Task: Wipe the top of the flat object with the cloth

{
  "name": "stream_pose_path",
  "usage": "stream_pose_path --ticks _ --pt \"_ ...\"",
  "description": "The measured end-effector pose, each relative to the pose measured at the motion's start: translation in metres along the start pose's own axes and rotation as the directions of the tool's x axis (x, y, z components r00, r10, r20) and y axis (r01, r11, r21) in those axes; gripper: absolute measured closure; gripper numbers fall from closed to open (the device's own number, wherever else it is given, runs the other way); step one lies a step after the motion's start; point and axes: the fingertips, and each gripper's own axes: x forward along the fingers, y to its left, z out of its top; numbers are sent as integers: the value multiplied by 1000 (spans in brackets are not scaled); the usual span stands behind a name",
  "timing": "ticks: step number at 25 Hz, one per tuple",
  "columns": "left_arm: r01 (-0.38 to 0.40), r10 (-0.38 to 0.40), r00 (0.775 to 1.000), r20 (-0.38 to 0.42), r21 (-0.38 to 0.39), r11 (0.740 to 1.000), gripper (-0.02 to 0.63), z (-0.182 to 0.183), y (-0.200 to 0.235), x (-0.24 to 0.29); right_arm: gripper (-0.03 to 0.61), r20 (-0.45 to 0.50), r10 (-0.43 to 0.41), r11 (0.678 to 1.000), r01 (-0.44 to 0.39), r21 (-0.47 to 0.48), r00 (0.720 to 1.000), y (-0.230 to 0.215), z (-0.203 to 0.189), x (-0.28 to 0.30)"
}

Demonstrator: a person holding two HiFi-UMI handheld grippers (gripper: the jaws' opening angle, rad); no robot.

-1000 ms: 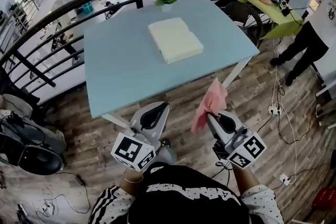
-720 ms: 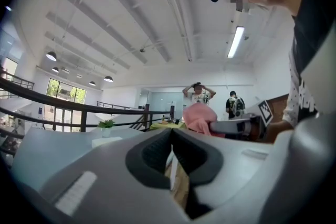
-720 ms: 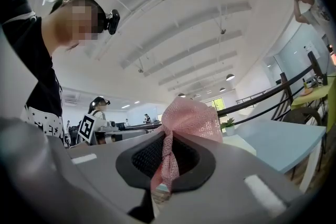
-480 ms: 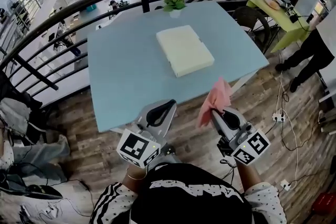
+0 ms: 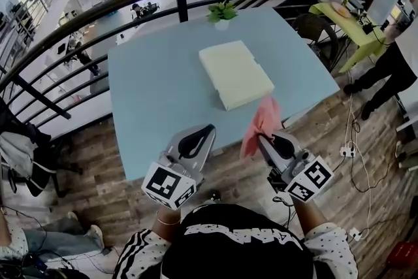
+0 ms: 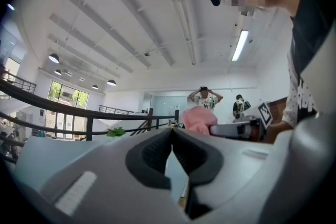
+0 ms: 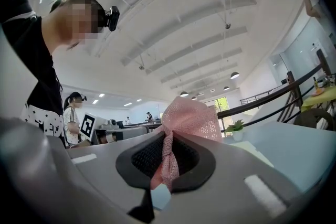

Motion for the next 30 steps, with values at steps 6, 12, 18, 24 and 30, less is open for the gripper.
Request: stream_pose_path --ticks 6,12,18,24,30 --pt "-45 45 999 -29 0 999 614 -2 20 9 554 -18 34 999 -33 28 999 -19 -6 19" --pt "-122 121 992 -27 -9 993 614 -5 42 37 554 -27 108 994 -107 34 994 -56 -4 43" --pt "-215 215 976 -23 16 976 614 -6 61 70 552 -49 177 984 -177 8 983 -108 -1 67" --pt "-320 320 947 -10 33 947 614 -5 84 103 554 -83 257 965 -260 -28 963 -157 0 97" --pt "-424 424 906 -1 36 905 614 -6 86 107 554 -113 339 937 -346 -52 934 -177 -2 111"
